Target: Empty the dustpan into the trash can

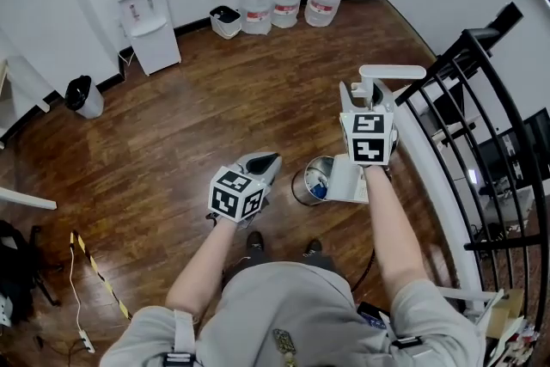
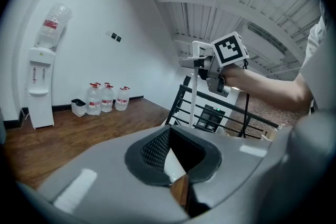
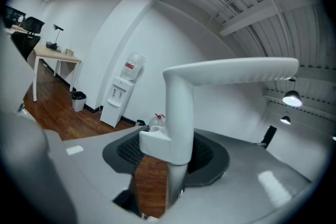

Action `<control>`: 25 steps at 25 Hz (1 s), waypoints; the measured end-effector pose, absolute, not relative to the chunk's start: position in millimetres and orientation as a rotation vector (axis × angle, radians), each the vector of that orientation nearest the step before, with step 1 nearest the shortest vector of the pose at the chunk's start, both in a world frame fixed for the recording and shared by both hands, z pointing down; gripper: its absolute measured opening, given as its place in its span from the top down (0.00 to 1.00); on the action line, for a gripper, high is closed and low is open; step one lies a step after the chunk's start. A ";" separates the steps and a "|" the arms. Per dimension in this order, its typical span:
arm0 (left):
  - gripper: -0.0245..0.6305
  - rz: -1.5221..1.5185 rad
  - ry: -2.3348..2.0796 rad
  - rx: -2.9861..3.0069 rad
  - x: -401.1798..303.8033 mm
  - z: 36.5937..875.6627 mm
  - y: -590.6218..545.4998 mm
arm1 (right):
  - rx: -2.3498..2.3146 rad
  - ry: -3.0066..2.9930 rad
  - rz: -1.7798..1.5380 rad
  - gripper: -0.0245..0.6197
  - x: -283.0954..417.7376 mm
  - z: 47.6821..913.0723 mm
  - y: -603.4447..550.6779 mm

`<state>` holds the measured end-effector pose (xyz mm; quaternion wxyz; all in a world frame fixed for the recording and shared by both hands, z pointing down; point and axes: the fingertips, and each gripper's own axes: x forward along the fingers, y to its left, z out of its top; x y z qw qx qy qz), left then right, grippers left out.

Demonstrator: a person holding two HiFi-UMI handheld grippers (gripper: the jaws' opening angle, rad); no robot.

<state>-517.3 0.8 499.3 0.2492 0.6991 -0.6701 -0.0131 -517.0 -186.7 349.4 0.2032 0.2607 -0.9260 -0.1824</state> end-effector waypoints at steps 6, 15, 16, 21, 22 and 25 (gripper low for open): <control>0.96 0.020 -1.755 1.989 -473.5 493.9 -45.0 | 0.919 -2.629 -0.383 0.66 -433.2 326.9 -239.3; 0.96 0.114 -1.649 2.130 -365.4 473.8 -129.2 | 1.099 -2.714 -0.155 0.66 -293.0 303.7 -315.0; 0.96 0.125 -1.638 2.143 -353.2 471.4 -137.6 | 1.119 -2.731 -0.138 0.66 -278.4 298.2 -321.5; 0.96 0.183 -1.568 2.216 -296.8 465.9 -173.7 | 1.222 -2.801 -0.063 0.66 -202.8 265.4 -349.6; 0.96 0.193 -1.553 2.226 -286.6 466.5 -180.4 | 1.236 -2.807 -0.047 0.66 -188.5 261.8 -354.3; 0.96 0.214 -1.507 2.258 -253.1 468.4 -202.2 | 1.287 -2.808 0.005 0.66 -142.4 260.5 -370.3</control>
